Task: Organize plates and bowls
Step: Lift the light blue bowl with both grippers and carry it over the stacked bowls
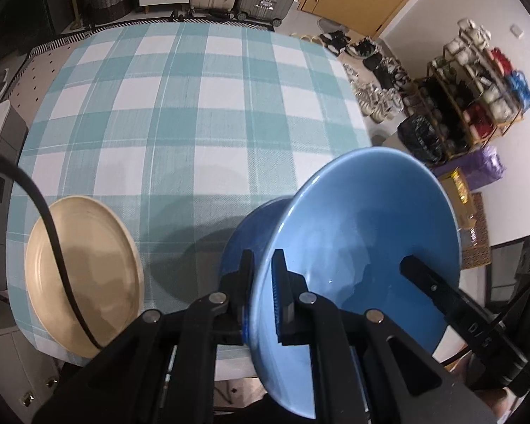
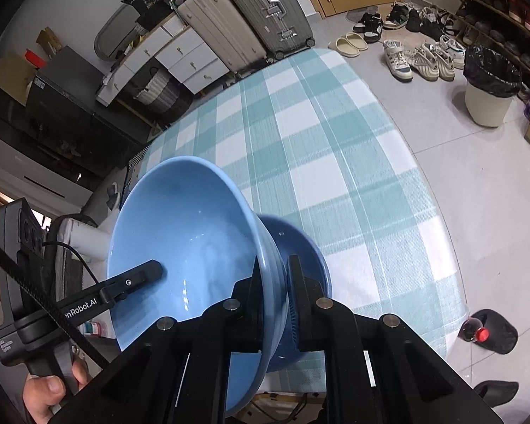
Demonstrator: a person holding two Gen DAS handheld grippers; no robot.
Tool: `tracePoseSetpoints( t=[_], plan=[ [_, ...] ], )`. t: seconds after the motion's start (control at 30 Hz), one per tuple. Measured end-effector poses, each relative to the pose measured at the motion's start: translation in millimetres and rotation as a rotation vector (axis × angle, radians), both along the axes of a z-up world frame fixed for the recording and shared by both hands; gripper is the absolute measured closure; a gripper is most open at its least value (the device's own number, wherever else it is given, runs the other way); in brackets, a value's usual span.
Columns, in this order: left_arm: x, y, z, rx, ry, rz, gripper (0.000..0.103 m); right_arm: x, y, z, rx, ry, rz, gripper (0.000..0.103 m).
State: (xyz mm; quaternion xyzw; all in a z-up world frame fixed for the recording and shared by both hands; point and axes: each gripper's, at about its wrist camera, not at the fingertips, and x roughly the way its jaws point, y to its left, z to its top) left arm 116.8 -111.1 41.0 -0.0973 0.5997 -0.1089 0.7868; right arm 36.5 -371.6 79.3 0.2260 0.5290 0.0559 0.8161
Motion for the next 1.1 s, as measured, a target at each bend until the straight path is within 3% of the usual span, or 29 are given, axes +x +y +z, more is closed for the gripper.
tracePoseSetpoints(
  t=[0.17, 0.33, 1.1],
  plan=[
    [-3.1, 4.9, -24.0, -0.009, 0.025, -0.002, 0.096, -0.6, 2.2, -22.2, 0.000, -0.005, 0.002, 0.092],
    [-5.4, 5.0, -29.6, 0.009, 0.003, -0.008, 0.096, 0.7, 6.7, -38.2, -0.005, -0.011, 0.017, 0.092],
    [-10.9, -1.9, -52.6, 0.042, -0.047, -0.027, 0.095, -8.9, 23.3, -62.0, -0.207, -0.112, 0.062, 0.092]
  ],
)
